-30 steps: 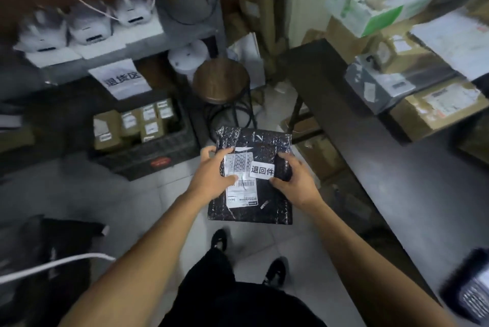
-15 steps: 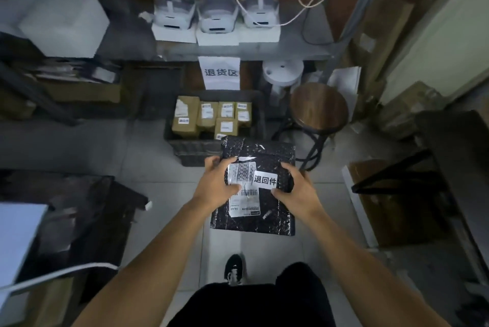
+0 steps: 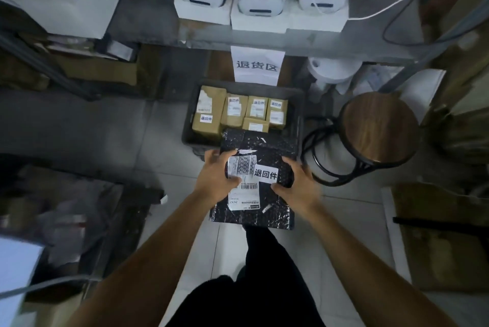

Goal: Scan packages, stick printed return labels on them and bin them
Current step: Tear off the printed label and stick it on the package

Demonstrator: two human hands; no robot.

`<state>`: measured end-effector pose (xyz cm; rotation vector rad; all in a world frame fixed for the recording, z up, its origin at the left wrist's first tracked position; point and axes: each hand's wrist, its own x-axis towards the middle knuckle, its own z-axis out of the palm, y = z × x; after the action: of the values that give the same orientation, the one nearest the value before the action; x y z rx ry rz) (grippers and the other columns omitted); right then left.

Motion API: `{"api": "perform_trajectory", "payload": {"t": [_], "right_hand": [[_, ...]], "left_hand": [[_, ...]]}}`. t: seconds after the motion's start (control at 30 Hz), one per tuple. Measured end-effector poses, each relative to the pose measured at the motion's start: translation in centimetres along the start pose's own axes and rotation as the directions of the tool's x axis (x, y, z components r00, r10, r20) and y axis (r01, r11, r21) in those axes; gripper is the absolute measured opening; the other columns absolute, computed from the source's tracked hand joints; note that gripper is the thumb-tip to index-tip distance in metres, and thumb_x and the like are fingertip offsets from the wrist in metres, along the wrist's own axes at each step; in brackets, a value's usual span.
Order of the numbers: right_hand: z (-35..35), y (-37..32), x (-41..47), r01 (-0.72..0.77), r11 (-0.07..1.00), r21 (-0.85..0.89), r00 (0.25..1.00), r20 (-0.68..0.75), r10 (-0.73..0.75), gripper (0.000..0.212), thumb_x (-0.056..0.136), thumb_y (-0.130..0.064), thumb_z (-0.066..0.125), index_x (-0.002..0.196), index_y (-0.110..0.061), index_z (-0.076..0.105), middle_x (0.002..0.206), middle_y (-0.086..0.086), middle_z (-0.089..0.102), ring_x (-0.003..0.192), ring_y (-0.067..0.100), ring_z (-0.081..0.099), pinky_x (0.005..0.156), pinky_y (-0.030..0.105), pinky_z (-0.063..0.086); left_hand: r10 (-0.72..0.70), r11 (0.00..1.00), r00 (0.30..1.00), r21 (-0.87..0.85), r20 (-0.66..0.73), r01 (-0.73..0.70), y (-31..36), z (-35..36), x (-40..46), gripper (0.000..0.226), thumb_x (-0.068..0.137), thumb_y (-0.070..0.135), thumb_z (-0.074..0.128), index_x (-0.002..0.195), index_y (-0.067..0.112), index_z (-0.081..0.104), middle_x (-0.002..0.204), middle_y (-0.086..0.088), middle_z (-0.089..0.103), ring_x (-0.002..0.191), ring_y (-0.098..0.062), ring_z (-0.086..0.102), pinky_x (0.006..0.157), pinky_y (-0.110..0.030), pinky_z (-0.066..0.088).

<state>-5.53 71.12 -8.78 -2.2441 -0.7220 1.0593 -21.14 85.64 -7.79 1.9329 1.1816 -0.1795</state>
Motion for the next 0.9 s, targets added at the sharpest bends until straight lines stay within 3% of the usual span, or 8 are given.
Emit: {"api": "perform_trajectory", "payload": {"t": [0.1,0.2,0.33,0.53,0.63,0.7,0.8,0.9], "right_hand": [[0.0,-1.0,6.2,-0.037,0.999,0.000,0.998,0.044,0.037,0.075,0.084,-0.022,0.075,0.149,-0.027,0.038,0.138,0.006,0.038,0.104,0.006,0.042,0.082,0.001,0.022],[0.4,-1.5,12.9,-0.043,0.999,-0.020,0.997,0.065,0.044,0.074,0.085,-0.023,0.074,0.149,-0.029,0.037,0.137,0.005,0.036,0.108,0.011,0.046,0.089,0.012,0.033],[2.6,-0.5,22.1,-0.050,0.998,-0.033,0.995,0.085,0.053,0.074,0.087,-0.022,0.073,0.149,-0.029,0.034,0.135,0.003,0.034,0.091,0.007,0.048,0.060,0.002,0.041],[8.4,4.2,35.4,-0.073,0.996,-0.043,0.995,0.061,0.076,0.077,0.087,-0.024,0.074,0.150,-0.031,0.031,0.138,0.004,0.032,0.088,0.009,0.052,0.053,0.010,0.050],[10.8,6.3,40.9,-0.096,0.995,-0.036,0.994,0.047,0.098,0.077,0.088,-0.022,0.073,0.151,-0.033,0.030,0.139,0.004,0.031,0.076,0.010,0.055,0.051,0.019,0.055],[12.7,7.6,44.8,-0.097,0.993,-0.064,0.995,0.026,0.099,0.077,0.088,-0.023,0.072,0.151,-0.033,0.029,0.140,0.005,0.032,0.073,0.005,0.052,0.050,0.012,0.050],[14.9,9.4,50.1,-0.087,0.989,-0.119,0.996,0.004,0.088,0.080,0.087,-0.024,0.073,0.152,-0.030,0.027,0.138,0.008,0.034,0.091,0.012,0.055,0.066,0.009,0.046],[16.9,10.4,54.2,-0.082,0.982,-0.173,0.997,-0.014,0.080,0.086,0.083,-0.028,0.077,0.153,-0.027,0.026,0.138,0.013,0.032,0.118,0.033,0.051,0.094,0.037,0.053]], "left_hand": [[-0.064,0.998,0.998,0.014,0.009,0.064,0.3,-0.9,5.9,0.074,0.088,0.022,0.074,0.151,0.029,0.036,0.159,-0.008,0.015,0.141,-0.031,0.035,0.115,-0.037,0.030],[-0.078,0.997,0.997,0.017,0.000,0.078,-0.6,-0.8,12.3,0.075,0.086,0.023,0.075,0.150,0.029,0.037,0.158,-0.008,0.013,0.135,-0.031,0.042,0.108,-0.031,0.037],[-0.074,0.997,0.997,0.016,-0.004,0.074,-3.3,0.5,21.2,0.075,0.087,0.026,0.074,0.150,0.033,0.035,0.155,-0.003,0.013,0.131,-0.028,0.045,0.103,-0.034,0.049],[-0.019,0.998,1.000,0.066,0.020,0.018,-9.8,4.5,35.5,0.077,0.083,0.028,0.078,0.149,0.033,0.038,0.154,-0.006,0.016,0.144,-0.026,0.022,0.113,-0.029,0.020],[0.027,0.993,0.999,0.111,0.046,-0.032,-12.5,5.9,41.5,0.078,0.082,0.030,0.079,0.149,0.032,0.039,0.151,-0.007,0.018,0.142,-0.024,0.026,0.111,-0.023,0.020],[0.052,0.982,0.997,0.178,0.055,-0.061,-14.3,6.9,45.9,0.079,0.082,0.032,0.080,0.149,0.031,0.039,0.149,-0.010,0.021,0.141,-0.024,0.028,0.111,-0.023,0.024],[0.093,0.953,0.995,0.284,0.046,-0.102,-15.8,8.7,51.5,0.080,0.081,0.036,0.080,0.150,0.028,0.039,0.147,-0.012,0.023,0.140,-0.026,0.026,0.112,-0.034,0.034],[0.111,0.913,0.994,0.395,0.007,-0.104,-16.9,10.3,55.0,0.085,0.080,0.042,0.078,0.151,0.027,0.034,0.147,-0.014,0.024,0.137,-0.029,0.026,0.108,-0.044,0.044]]}}
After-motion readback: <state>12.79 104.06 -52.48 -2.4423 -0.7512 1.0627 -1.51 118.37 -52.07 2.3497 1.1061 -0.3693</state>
